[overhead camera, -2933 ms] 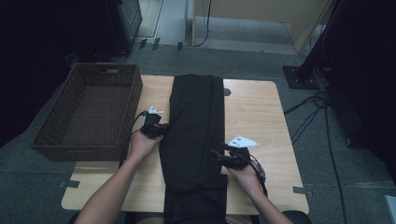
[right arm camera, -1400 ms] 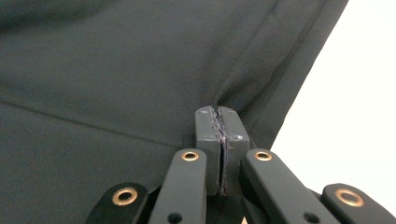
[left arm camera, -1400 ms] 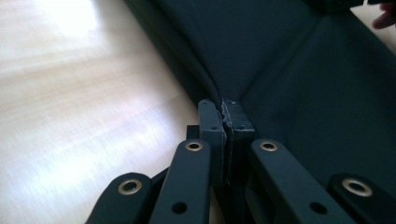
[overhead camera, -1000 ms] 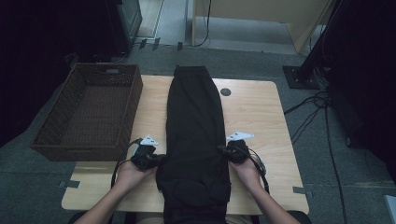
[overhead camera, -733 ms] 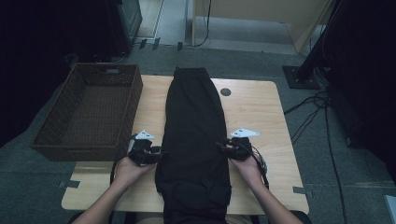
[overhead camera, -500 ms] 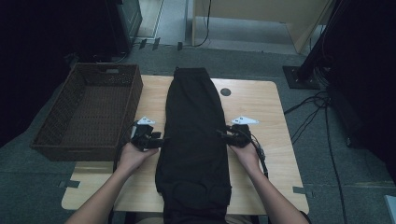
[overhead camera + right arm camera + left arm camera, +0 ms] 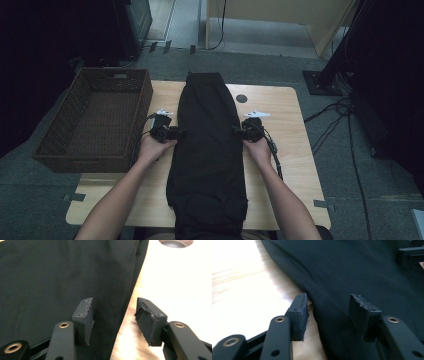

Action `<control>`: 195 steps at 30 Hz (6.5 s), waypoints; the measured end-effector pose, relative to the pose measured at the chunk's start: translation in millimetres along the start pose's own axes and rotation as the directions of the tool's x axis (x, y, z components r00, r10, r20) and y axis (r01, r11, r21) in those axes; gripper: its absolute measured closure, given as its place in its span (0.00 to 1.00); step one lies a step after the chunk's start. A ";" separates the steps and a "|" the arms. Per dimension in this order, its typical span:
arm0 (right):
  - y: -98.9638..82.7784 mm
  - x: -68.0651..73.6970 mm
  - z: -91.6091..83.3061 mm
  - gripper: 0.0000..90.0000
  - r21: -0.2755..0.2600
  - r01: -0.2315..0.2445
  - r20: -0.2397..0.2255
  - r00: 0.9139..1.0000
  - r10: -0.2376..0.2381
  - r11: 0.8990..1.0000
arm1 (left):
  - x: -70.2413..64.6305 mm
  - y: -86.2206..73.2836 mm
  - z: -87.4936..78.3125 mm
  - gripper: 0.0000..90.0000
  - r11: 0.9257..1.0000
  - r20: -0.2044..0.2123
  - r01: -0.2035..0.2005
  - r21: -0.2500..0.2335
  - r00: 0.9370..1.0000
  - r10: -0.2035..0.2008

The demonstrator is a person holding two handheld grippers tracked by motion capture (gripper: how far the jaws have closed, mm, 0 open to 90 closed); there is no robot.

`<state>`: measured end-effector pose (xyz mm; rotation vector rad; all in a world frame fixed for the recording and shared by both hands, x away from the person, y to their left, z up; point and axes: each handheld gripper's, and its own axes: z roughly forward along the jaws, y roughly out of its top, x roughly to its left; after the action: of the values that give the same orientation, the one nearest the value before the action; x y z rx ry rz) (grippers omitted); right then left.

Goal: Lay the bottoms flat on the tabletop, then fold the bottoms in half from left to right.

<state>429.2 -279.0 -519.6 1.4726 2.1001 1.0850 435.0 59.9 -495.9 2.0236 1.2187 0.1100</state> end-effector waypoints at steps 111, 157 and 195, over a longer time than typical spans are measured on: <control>17.6 5.3 16.1 0.41 0.055 0.038 -0.139 0.990 -0.030 0.998 | -12.1 21.7 36.4 0.44 0.996 0.029 -0.082 0.041 0.996 0.081; 28.5 41.6 -67.5 0.93 -0.034 0.020 -0.255 0.967 -0.028 0.999 | -39.7 -2.2 -38.7 0.97 0.988 0.128 -0.144 -0.060 0.980 0.151; 18.7 14.4 12.0 0.92 0.049 0.083 -0.105 0.991 -0.078 0.995 | -15.4 39.1 48.6 0.94 0.991 -0.109 -0.135 0.022 0.985 0.137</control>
<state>443.3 -258.3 -511.3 1.3697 2.2545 1.1047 475.9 10.5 -500.7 2.1364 1.1503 0.2839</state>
